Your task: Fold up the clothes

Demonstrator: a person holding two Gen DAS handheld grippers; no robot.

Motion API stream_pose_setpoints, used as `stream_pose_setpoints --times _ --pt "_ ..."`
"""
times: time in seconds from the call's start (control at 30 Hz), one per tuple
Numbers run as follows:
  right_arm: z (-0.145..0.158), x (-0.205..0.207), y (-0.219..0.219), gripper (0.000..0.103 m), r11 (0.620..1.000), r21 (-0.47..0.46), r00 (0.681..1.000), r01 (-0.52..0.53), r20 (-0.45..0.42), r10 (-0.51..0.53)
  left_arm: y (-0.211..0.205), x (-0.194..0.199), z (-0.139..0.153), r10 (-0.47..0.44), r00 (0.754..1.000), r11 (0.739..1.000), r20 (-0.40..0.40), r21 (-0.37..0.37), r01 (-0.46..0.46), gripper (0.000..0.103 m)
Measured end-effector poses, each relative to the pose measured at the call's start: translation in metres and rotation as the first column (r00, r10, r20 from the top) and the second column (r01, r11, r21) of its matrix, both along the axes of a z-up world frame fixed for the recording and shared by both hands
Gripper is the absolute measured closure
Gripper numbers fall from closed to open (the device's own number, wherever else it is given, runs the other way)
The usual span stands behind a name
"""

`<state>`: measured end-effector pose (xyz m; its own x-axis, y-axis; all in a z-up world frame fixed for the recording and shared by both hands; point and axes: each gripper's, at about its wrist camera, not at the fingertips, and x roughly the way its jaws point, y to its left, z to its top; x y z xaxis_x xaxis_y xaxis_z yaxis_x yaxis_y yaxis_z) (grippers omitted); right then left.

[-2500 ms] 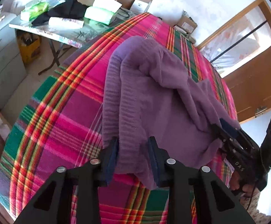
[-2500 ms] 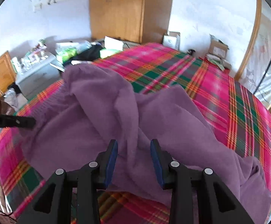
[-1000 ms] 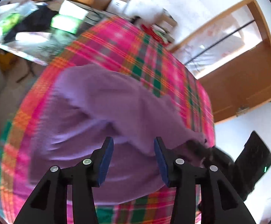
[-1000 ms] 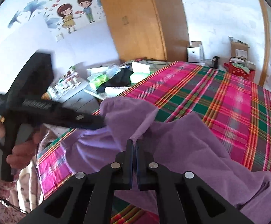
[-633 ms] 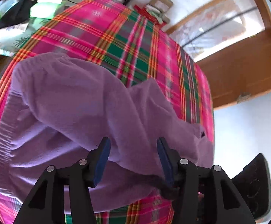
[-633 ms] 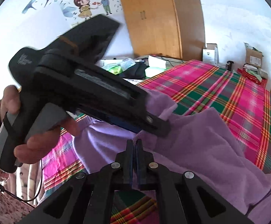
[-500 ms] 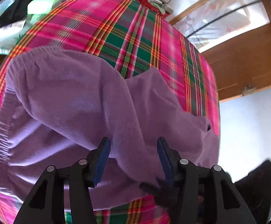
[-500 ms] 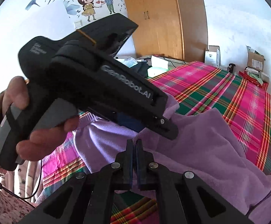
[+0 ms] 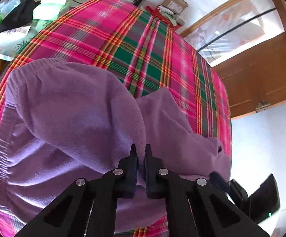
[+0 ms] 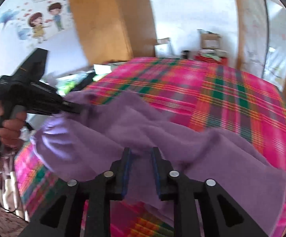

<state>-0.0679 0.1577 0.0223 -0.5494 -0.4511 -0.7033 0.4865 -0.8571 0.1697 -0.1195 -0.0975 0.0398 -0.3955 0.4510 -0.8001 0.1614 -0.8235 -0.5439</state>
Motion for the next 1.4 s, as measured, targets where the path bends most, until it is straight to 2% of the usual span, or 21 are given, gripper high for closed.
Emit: stream_pose_setpoints --times 0.07,0.23,0.5,0.6,0.77,0.83,0.97,1.13,1.23,1.33,1.37,1.4 --pt "-0.003 0.002 0.002 0.064 1.0 0.006 1.0 -0.01 0.001 0.01 -0.001 0.001 0.002 0.007 1.0 1.0 -0.007 0.007 -0.007 0.097" --pt "-0.003 0.015 0.003 0.059 0.997 -0.02 0.997 -0.076 -0.034 0.076 -0.006 0.001 0.015 0.033 0.999 0.999 -0.04 0.016 -0.033 0.097" --pt "-0.008 0.037 -0.014 0.054 0.987 0.057 0.983 -0.153 -0.094 0.157 -0.009 -0.013 0.033 0.062 0.994 0.998 -0.087 0.013 -0.062 0.097" --pt "-0.014 0.037 -0.014 0.054 0.991 0.103 0.988 -0.091 -0.116 0.103 -0.012 -0.015 0.04 0.071 0.992 0.997 -0.104 0.016 -0.07 0.097" --pt "-0.011 0.019 0.004 0.054 0.999 -0.019 0.994 0.041 -0.103 -0.042 -0.017 -0.017 0.051 0.083 0.989 0.996 -0.125 0.026 -0.081 0.097" --pt "-0.01 0.016 0.008 0.054 0.997 -0.018 0.991 0.077 -0.108 -0.078 -0.017 -0.02 0.055 0.091 0.986 0.996 -0.141 0.035 -0.087 0.097" --pt "-0.014 0.016 0.008 0.054 0.998 -0.032 0.996 0.058 -0.072 -0.061 -0.021 -0.023 0.066 0.111 0.979 0.993 -0.17 0.055 -0.103 0.097" --pt "-0.018 0.025 -0.009 0.054 1.0 0.012 0.995 -0.022 -0.1 0.024 -0.02 -0.032 0.075 0.119 0.974 0.993 -0.192 0.045 -0.112 0.097" --pt "-0.026 0.022 -0.015 0.055 0.997 0.074 0.994 0.023 -0.104 -0.015 -0.019 -0.036 0.078 0.123 0.973 0.992 -0.196 0.048 -0.116 0.097" --pt "-0.027 0.012 -0.002 0.08 0.994 0.037 0.992 0.105 -0.079 -0.102 -0.02 -0.038 0.081 0.13 0.97 0.991 -0.206 0.061 -0.119 0.097" --pt "-0.026 0.01 0.006 0.093 0.99 0.009 0.988 0.138 -0.068 -0.137 -0.02 -0.038 0.082 0.132 0.969 0.991 -0.208 0.063 -0.121 0.097" --pt "-0.025 0.008 0.011 0.098 0.987 -0.006 0.985 0.16 -0.062 -0.16 -0.02 -0.038 0.082 0.133 0.969 0.99 -0.209 0.063 -0.123 0.097"
